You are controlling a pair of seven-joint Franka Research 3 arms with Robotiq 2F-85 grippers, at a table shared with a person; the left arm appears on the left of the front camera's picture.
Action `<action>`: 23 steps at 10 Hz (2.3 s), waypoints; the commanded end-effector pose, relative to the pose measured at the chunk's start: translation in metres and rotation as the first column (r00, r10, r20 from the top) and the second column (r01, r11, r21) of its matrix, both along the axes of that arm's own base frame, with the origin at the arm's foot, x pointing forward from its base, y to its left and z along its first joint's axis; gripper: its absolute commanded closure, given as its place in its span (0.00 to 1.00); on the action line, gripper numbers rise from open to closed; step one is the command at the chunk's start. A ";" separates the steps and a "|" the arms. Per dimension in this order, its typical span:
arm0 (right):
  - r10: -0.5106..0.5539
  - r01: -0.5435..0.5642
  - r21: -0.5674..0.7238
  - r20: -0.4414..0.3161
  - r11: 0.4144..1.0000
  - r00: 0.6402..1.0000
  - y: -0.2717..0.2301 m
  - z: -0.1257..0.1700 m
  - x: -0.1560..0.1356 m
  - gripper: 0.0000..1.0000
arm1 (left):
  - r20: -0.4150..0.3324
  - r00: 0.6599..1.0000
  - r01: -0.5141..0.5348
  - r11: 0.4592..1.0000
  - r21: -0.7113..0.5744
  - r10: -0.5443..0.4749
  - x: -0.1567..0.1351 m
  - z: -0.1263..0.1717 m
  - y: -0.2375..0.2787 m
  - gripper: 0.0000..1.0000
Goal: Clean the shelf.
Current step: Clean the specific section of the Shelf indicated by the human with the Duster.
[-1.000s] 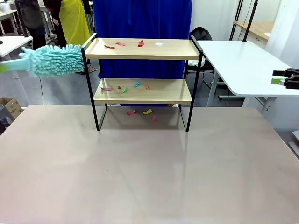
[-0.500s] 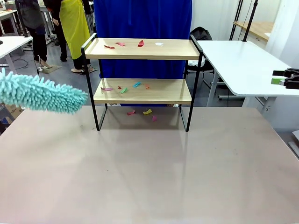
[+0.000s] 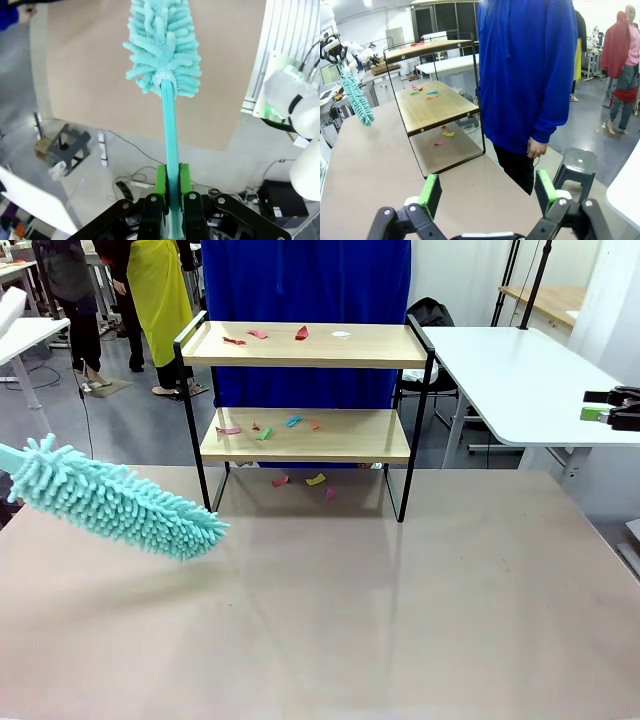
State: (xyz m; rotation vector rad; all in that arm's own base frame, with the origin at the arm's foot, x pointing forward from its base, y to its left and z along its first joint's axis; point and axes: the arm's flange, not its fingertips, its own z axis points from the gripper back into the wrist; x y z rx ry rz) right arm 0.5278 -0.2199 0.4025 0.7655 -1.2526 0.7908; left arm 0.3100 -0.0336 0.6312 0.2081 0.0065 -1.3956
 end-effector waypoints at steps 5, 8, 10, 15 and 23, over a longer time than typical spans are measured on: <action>0.004 -0.004 -0.001 0.004 1.000 1.000 0.002 0.002 0.000 0.00 | 0.000 1.000 0.000 1.000 0.000 0.000 0.000 0.000 0.000 0.87; 0.004 -0.004 -0.001 0.004 1.000 1.000 0.002 0.002 0.000 0.00 | 0.000 1.000 0.000 1.000 0.000 0.000 0.000 0.000 0.000 0.87; 0.004 -0.004 -0.001 0.004 1.000 1.000 0.002 0.002 0.000 0.00 | 0.000 1.000 0.000 1.000 0.000 0.000 0.000 0.000 0.000 0.87; 0.004 -0.004 -0.001 0.004 1.000 1.000 0.002 0.002 0.000 0.00 | 0.000 1.000 0.000 1.000 0.000 0.000 0.000 0.000 0.000 0.87; 0.004 -0.004 -0.001 0.004 1.000 1.000 0.002 0.002 0.000 0.00 | 0.000 1.000 0.000 1.000 0.000 0.000 0.000 0.000 0.000 0.87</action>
